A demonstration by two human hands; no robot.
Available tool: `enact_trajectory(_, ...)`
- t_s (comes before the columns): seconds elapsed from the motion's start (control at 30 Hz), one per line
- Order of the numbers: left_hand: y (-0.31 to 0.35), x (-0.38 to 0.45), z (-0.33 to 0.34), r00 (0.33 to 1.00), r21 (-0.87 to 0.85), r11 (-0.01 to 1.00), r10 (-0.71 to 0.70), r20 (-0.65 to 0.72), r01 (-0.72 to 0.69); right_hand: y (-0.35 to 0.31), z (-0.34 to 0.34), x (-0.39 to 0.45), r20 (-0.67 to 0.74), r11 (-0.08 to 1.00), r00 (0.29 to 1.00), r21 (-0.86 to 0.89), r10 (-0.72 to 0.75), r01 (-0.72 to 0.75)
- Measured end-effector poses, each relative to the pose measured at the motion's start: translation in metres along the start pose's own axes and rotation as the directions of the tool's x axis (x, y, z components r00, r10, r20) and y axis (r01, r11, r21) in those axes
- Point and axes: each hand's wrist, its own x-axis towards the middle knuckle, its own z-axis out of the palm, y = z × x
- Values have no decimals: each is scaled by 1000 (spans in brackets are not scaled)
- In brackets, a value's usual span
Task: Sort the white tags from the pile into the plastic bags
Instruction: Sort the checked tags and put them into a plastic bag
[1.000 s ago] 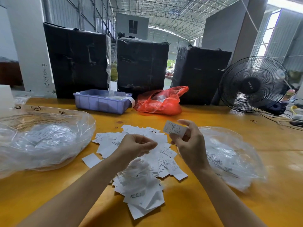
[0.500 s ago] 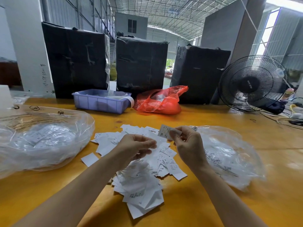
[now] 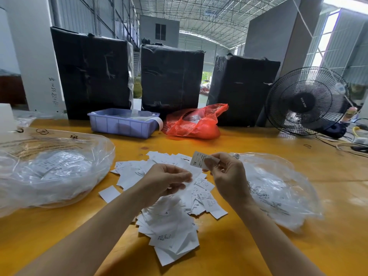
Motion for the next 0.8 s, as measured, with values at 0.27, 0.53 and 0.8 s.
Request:
enact_trajectory(0.27, 0, 0, 1, 1000, 13, 1000, -1, 13, 1, 2, -1, -1, 29, 997, 999, -71, -24, 26)
enact_trajectory(0.53, 1, 2, -5, 999, 11, 1000, 3, -41, -3, -2, -1, -2, 159, 992, 986, -121, 58, -38)
enact_trajectory(0.8, -1, 4, 2, 993, 42, 999, 17, -118, -12, -3, 1, -3, 419, 968, 872, -119, 252, -222)
